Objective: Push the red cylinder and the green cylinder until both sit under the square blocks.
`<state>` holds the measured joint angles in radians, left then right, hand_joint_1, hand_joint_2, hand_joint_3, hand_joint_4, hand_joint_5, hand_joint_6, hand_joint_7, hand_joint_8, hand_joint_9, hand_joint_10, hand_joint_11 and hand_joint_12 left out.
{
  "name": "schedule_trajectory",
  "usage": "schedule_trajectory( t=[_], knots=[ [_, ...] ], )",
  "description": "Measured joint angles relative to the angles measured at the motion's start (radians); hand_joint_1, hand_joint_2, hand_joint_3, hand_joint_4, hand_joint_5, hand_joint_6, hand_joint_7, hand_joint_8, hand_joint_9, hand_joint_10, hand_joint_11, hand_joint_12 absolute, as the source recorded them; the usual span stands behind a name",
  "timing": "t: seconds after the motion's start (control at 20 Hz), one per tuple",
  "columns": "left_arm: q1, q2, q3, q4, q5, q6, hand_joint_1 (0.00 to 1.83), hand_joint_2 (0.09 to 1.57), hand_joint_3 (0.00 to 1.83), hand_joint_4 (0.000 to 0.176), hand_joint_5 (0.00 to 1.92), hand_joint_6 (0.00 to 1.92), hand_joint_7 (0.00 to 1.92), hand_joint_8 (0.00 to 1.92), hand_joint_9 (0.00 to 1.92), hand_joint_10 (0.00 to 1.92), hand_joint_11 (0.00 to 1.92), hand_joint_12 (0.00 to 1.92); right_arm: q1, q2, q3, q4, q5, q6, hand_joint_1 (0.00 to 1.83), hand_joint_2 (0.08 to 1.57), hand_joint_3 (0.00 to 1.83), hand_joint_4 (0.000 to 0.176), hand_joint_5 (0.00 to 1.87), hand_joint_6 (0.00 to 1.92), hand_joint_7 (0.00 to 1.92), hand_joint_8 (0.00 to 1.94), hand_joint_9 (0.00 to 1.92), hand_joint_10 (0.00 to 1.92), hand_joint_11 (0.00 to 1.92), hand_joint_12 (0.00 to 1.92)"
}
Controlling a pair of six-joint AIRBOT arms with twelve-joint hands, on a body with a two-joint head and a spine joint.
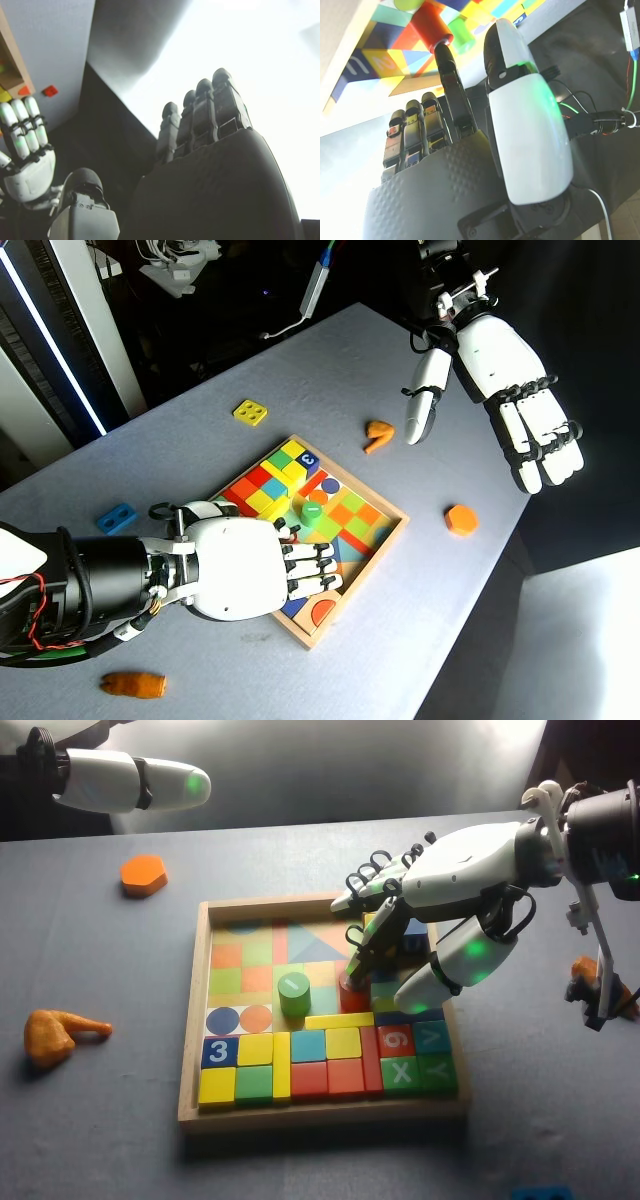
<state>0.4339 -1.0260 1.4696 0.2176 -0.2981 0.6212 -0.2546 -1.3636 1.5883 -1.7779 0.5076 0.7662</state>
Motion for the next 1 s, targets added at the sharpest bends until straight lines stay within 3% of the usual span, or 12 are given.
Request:
schedule_trajectory(
  t=[0.05,0.25,0.4,0.55,0.6,0.7,0.8,0.85,0.95,1.0],
  knots=[
    [0.000,0.000,0.000,0.000,0.000,0.000,0.00,1.02,0.00,0.057,0.06,0.00,0.00,0.00,0.00,0.00,0.00,0.00,0.000,0.000,0.000,0.000,0.000,0.000,0.35,1.12,0.00,0.167,0.58,0.00,0.00,0.00,0.00,0.00,0.01,0.00],
    [0.000,0.000,0.000,0.000,0.000,0.000,0.00,0.99,0.00,0.098,0.07,0.00,0.00,0.00,0.00,0.00,0.00,0.00,-0.005,0.000,0.000,0.001,0.000,0.006,0.35,1.12,0.00,0.166,0.57,0.00,0.00,0.00,0.00,0.00,0.00,0.00],
    [0.000,0.000,0.000,0.000,0.002,0.000,0.00,0.99,0.00,0.092,0.08,0.00,0.00,0.00,0.00,0.00,0.00,0.00,-0.007,0.000,0.001,-0.005,0.000,0.016,0.35,1.13,0.00,0.171,0.57,0.00,0.00,0.00,0.00,0.00,0.00,0.00],
    [0.000,0.000,0.000,0.000,0.003,0.000,0.00,1.00,0.00,0.084,0.07,0.00,0.00,0.00,0.00,0.00,0.00,0.00,-0.007,0.000,0.001,-0.008,0.001,0.018,0.38,1.12,0.00,0.164,0.59,0.01,0.00,0.00,0.00,0.00,0.00,0.00],
    [0.000,0.000,0.000,0.000,0.002,0.000,0.00,0.98,0.00,0.092,0.07,0.00,0.00,0.00,0.00,0.00,0.00,0.00,-0.007,0.001,0.001,-0.010,0.002,0.019,0.38,1.12,0.00,0.162,0.59,0.01,0.00,0.00,0.00,0.00,0.00,0.00],
    [0.000,0.000,0.000,0.000,0.002,0.000,0.00,1.01,0.00,0.075,0.07,0.00,0.00,0.00,0.00,0.00,0.00,0.00,-0.006,0.002,0.001,-0.016,0.005,0.024,0.39,1.12,0.00,0.156,0.61,0.01,0.00,0.00,0.00,0.00,0.01,0.00],
    [0.000,0.000,0.000,0.000,0.003,0.000,0.00,0.99,0.00,0.092,0.07,0.00,0.00,0.00,0.00,0.00,0.00,0.00,-0.005,0.005,0.001,-0.023,0.011,0.040,0.39,1.12,0.00,0.151,0.61,0.01,0.00,0.00,0.00,0.00,0.00,0.00],
    [0.000,0.000,0.000,0.000,0.003,0.000,0.00,1.01,0.00,0.072,0.07,0.00,0.00,0.00,0.00,0.00,0.00,0.00,-0.004,0.006,0.001,-0.026,0.014,0.042,0.39,1.12,0.00,0.154,0.61,0.01,0.00,0.00,0.00,0.00,0.00,0.00],
    [0.000,0.000,0.000,0.000,0.003,0.000,0.00,1.01,0.00,0.079,0.07,0.00,0.00,0.00,0.00,0.00,0.00,0.00,-0.003,0.009,0.001,-0.029,0.018,0.043,0.37,1.13,0.00,0.151,0.60,0.00,0.00,0.00,0.00,0.00,0.00,0.00],
    [0.000,0.000,0.000,0.000,0.004,0.000,0.00,1.01,0.00,0.069,0.07,0.00,0.00,0.00,0.00,0.00,0.00,0.00,-0.003,0.011,0.001,-0.032,0.021,0.046,0.38,1.13,0.00,0.145,0.61,0.00,0.00,0.00,0.00,0.00,0.00,0.00]
  ],
)
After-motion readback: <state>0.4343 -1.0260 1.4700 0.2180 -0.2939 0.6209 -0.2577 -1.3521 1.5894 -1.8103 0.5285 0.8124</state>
